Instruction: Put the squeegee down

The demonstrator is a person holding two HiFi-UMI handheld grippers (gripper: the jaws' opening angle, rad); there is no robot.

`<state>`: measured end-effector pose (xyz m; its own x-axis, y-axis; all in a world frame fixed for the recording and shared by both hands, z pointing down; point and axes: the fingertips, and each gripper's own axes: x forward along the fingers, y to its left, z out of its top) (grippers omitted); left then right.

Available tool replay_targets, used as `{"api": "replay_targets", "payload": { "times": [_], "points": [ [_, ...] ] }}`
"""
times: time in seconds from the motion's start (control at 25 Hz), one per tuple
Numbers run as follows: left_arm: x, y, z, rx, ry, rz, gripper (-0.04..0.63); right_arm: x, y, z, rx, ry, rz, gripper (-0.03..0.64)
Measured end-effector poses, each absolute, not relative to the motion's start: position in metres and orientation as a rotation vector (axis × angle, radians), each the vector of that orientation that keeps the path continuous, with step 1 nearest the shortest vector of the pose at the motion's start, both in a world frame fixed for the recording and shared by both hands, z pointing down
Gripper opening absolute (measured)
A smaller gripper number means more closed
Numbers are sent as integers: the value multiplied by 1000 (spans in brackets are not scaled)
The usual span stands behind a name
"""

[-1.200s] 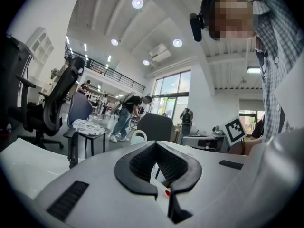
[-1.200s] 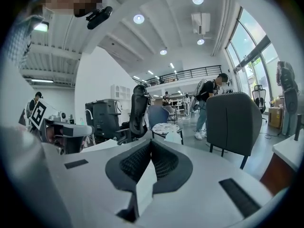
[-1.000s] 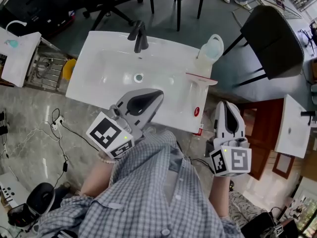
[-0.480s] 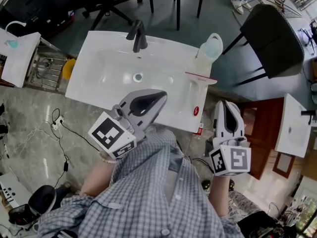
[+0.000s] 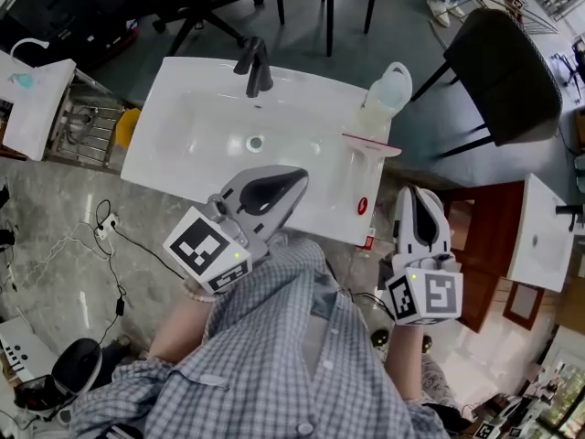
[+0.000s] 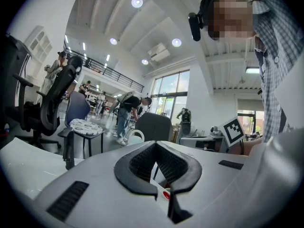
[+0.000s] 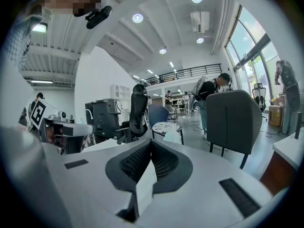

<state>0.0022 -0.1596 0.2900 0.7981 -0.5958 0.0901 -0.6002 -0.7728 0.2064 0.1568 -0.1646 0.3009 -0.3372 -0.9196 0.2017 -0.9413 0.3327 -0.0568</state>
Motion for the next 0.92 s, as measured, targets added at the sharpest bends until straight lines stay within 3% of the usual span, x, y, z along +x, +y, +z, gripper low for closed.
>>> {"api": "replay_targets", "payload": {
  "times": [0.92],
  "points": [
    [0, -152, 287, 2768, -916, 26, 6, 153, -157, 303, 1715, -2430, 253, 9]
  ]
}}
